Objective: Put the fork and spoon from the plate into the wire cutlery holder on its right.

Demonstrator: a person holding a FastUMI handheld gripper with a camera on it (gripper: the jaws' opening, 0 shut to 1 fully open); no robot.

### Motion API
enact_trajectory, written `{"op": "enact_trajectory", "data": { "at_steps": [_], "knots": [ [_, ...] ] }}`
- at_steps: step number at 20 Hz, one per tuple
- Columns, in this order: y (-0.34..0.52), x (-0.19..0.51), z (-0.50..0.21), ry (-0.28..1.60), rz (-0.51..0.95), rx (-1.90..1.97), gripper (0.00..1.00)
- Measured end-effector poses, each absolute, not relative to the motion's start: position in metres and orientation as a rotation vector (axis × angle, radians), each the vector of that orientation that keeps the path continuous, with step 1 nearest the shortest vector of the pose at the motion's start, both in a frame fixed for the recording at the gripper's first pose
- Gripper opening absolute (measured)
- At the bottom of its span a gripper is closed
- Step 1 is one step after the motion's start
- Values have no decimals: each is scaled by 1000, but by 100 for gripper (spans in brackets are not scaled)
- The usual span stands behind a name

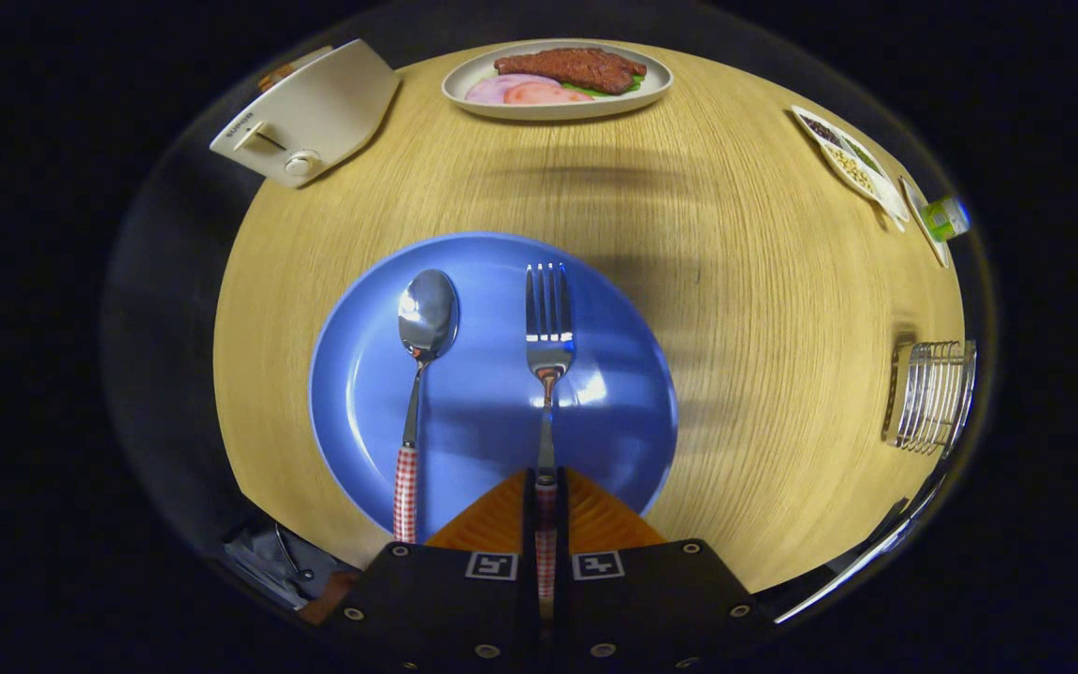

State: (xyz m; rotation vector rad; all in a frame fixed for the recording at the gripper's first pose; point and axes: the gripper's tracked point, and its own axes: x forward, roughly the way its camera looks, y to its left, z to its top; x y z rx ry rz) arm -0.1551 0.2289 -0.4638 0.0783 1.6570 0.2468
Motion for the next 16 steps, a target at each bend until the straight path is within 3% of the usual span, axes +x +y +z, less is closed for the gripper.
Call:
{"op": "enact_trajectory", "data": {
  "at_steps": [8,16],
  "knots": [
    [169,-147,-407,1510,278,89,7],
    [31,-142,-369,1469,144,67,7]
  ]
}}
